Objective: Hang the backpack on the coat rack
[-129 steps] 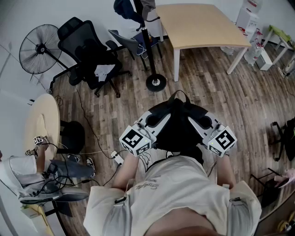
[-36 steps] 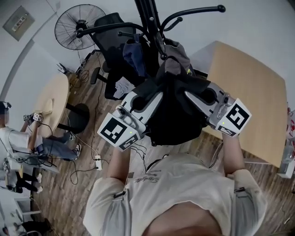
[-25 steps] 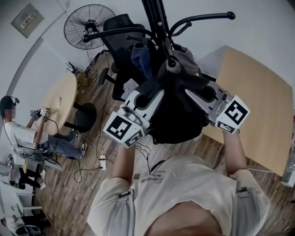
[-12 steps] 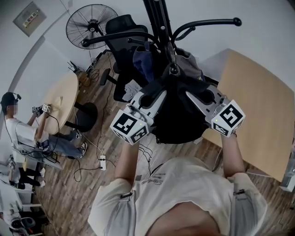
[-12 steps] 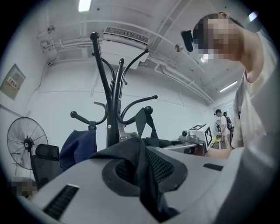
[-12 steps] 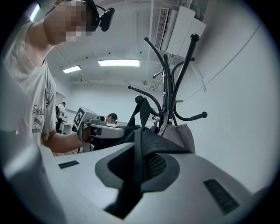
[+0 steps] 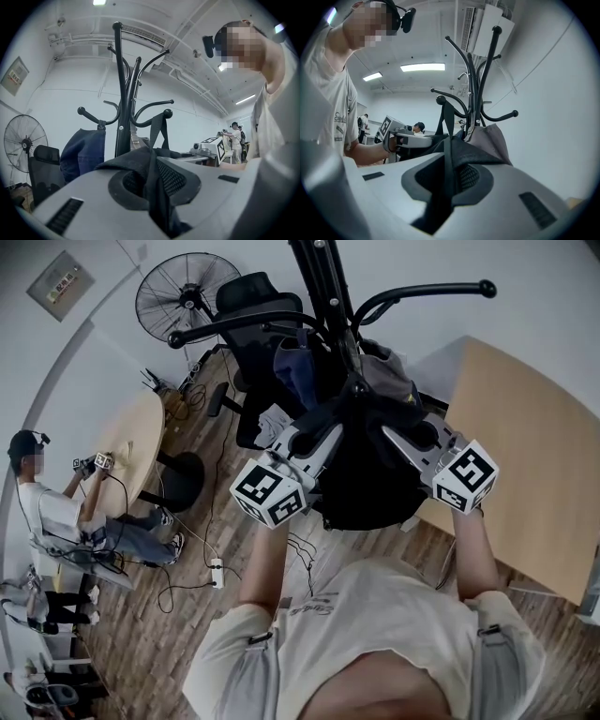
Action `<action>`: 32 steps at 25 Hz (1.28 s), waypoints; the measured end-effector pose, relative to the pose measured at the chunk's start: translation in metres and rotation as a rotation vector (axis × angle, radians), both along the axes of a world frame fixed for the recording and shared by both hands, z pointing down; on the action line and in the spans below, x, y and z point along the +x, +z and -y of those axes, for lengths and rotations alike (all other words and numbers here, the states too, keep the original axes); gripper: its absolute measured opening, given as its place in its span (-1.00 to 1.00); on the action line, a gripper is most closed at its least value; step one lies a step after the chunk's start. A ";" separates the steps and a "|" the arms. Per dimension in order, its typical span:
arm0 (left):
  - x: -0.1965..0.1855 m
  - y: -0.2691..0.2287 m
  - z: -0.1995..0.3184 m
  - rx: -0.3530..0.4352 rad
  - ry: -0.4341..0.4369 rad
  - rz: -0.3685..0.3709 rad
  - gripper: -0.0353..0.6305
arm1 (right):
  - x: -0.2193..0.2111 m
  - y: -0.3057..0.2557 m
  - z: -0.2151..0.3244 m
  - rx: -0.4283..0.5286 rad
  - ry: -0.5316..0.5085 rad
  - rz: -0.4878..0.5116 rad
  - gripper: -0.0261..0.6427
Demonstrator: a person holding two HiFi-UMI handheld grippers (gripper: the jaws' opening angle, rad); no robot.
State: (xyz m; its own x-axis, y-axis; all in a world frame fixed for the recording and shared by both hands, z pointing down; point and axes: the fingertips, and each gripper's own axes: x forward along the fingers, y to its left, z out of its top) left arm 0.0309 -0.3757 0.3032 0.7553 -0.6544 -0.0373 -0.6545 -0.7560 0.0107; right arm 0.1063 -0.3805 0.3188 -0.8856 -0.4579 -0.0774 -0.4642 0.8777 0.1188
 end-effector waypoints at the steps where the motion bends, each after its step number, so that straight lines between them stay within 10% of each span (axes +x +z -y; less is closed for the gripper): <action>1: 0.000 -0.001 -0.001 0.001 0.009 -0.001 -0.74 | 0.000 -0.001 0.000 0.004 0.005 0.001 -0.79; 14: -0.016 0.011 -0.021 0.059 -0.089 0.100 -0.59 | 0.009 0.003 -0.012 0.071 0.244 -0.043 -0.67; 24: -0.056 0.040 -0.048 -0.037 -0.095 -0.035 -0.67 | 0.056 0.041 -0.050 -0.058 0.481 -0.029 -0.83; 32: -0.037 0.065 -0.082 -0.081 -0.079 -0.045 -0.82 | 0.048 0.078 -0.094 -0.150 0.435 -0.058 -0.94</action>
State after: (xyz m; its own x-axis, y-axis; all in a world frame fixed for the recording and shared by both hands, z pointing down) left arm -0.0064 -0.2937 0.3677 0.7001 -0.7139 -0.0146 -0.7093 -0.6977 0.1005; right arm 0.1543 -0.2870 0.3970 -0.6097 -0.7902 0.0620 -0.7895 0.6124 0.0415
